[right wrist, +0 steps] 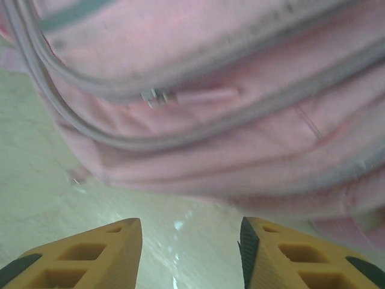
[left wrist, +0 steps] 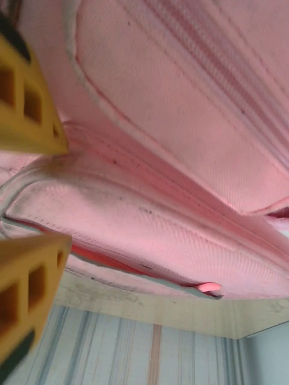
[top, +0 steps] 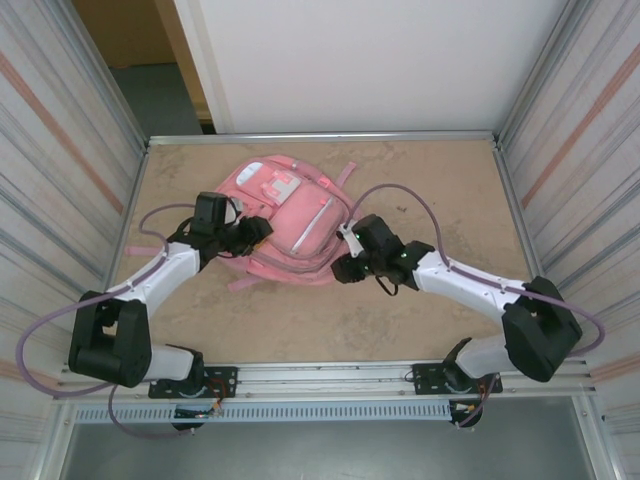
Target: Pack the student bag
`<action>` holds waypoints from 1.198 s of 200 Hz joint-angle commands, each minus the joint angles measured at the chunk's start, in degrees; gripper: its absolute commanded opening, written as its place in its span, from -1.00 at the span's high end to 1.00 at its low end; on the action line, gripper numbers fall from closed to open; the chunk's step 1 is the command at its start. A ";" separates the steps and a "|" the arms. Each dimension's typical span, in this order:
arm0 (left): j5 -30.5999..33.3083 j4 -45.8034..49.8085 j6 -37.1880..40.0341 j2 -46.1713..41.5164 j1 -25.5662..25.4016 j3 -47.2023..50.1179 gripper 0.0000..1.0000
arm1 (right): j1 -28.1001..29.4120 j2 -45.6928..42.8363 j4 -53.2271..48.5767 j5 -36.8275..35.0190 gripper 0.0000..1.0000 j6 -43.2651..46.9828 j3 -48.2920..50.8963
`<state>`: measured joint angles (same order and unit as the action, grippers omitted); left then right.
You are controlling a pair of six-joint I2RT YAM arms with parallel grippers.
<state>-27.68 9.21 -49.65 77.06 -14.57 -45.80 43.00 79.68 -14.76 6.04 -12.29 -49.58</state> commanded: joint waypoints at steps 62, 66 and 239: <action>32.24 8.07 -16.98 -16.99 -21.88 6.23 -0.20 | -4.38 4.83 -0.13 1.85 -0.03 1.95 -6.15; 33.02 8.53 -17.68 -16.10 -22.37 5.68 -0.19 | -4.44 4.63 0.05 1.71 -0.03 1.56 -6.00; 52.02 3.89 -30.60 5.23 -36.60 -4.60 0.09 | -3.74 1.35 1.59 1.50 -0.08 -3.00 -1.66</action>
<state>21.19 13.69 -76.01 79.72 -51.42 -50.94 38.76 82.08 -12.95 7.75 -14.57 -51.18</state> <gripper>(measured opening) 0.435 0.537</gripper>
